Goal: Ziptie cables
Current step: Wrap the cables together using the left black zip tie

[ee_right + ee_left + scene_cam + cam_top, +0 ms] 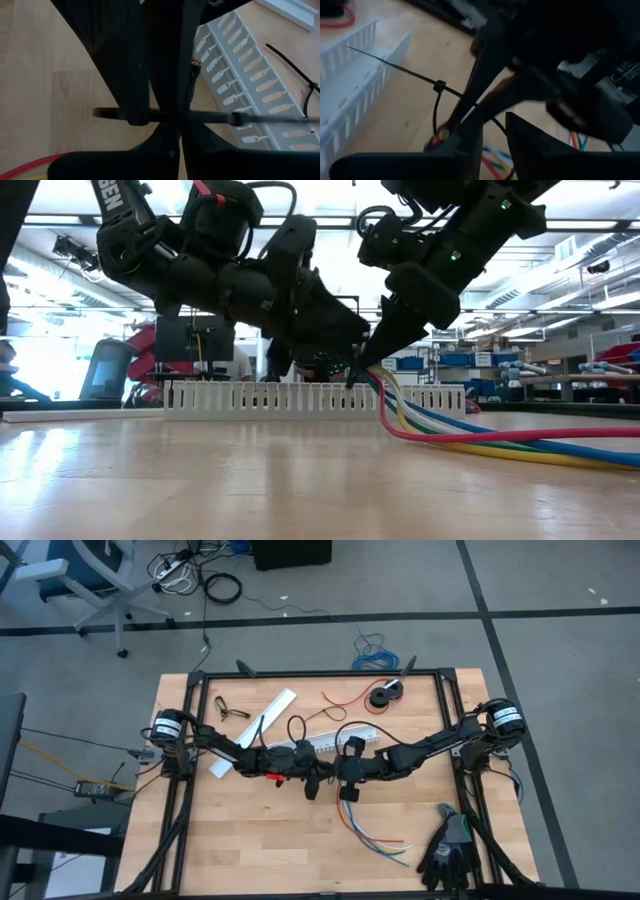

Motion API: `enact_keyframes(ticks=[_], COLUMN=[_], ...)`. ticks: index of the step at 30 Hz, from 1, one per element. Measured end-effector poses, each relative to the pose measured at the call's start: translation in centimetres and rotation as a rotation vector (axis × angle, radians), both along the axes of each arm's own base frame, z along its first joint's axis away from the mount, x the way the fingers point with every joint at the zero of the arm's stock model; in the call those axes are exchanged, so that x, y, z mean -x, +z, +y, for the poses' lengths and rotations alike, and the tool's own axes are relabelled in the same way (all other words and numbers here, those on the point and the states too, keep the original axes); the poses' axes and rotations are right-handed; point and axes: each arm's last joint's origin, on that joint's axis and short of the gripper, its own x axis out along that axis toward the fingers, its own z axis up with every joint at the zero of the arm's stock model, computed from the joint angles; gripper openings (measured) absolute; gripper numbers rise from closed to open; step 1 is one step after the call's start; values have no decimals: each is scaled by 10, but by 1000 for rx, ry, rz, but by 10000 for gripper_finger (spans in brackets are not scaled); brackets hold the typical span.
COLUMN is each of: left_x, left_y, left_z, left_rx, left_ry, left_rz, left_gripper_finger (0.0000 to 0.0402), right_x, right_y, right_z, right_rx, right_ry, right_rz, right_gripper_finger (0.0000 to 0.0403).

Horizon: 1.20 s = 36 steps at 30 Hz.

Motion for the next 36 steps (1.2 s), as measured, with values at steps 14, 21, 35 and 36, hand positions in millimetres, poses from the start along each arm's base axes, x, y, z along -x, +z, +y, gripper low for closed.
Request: enact_keyframes(ticks=[14, 21, 35, 36], left_x=[15, 27, 30, 30], left_y=[-12, -12, -17, -17], left_z=[6, 8, 11, 11], left_rx=[22, 46, 76, 82], left_ry=[40, 58, 99, 100], left_rz=[4, -84, -48, -48], left_gripper_finger=[91, 91, 91, 91], right_x=[0, 0, 0, 0], right_y=[0, 0, 0, 0], right_z=[0, -1, -2, -2], right_rx=[-13, -17, -19, -20], right_ry=[-15, -20, -23, -24], right_rz=[3, 2, 1, -3], right_gripper_finger=[1, 0, 0, 0])
